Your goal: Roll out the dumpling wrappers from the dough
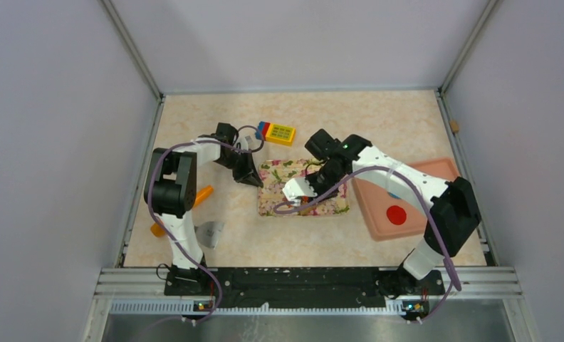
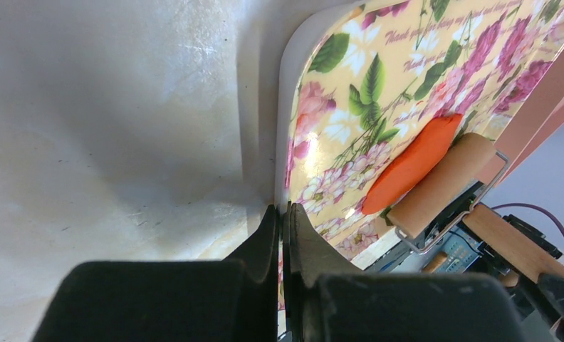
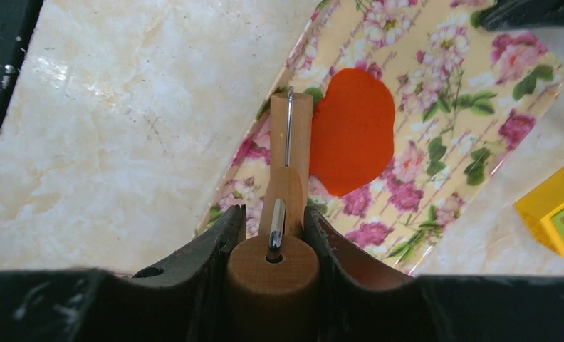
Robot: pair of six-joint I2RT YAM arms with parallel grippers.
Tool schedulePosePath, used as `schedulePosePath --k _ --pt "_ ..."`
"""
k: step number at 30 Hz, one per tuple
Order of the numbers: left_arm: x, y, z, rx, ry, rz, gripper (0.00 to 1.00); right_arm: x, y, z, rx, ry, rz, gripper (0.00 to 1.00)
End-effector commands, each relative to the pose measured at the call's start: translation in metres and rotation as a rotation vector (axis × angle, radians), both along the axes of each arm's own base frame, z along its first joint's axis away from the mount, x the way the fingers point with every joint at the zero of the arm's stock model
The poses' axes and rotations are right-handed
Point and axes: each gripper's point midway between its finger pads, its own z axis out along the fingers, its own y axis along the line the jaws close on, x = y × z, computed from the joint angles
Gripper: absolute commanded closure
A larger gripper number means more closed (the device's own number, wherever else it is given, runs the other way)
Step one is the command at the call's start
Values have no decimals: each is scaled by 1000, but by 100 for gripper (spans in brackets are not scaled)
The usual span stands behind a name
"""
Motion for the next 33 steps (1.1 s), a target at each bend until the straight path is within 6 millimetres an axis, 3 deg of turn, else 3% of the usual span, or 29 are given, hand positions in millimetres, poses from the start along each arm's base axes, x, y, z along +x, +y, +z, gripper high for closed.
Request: schedulePosePath --k 1,5,8,13,17,19,23,26,33 --pt "21 11 -2 40 -90 24 100 -5 -22 22 -7 165 -153 100" --pt "23 8 24 9 -162 10 96 21 -18 69 130 165 -332 100" --pt "24 8 51 -3 -244 5 71 41 -17 88 226 199 -527 100" --pt "23 7 92 -41 -473 -17 49 71 -19 93 383 458 -939 100" --pt "18 -1 118 -29 -706 -99 46 95 -26 79 441 806 -1293 100" --pt "11 -20 140 -22 -913 -209 46 103 -25 72 451 951 -1390 100" --pt "-19 -82 174 -37 -1324 -548 42 116 -16 66 467 1062 -1445 100" --pt "-29 -115 174 -84 -1415 -693 41 121 -11 63 468 1107 -1457 100" --pt "-18 -163 156 -115 -1420 -788 42 122 -4 62 469 1191 -1450 100"
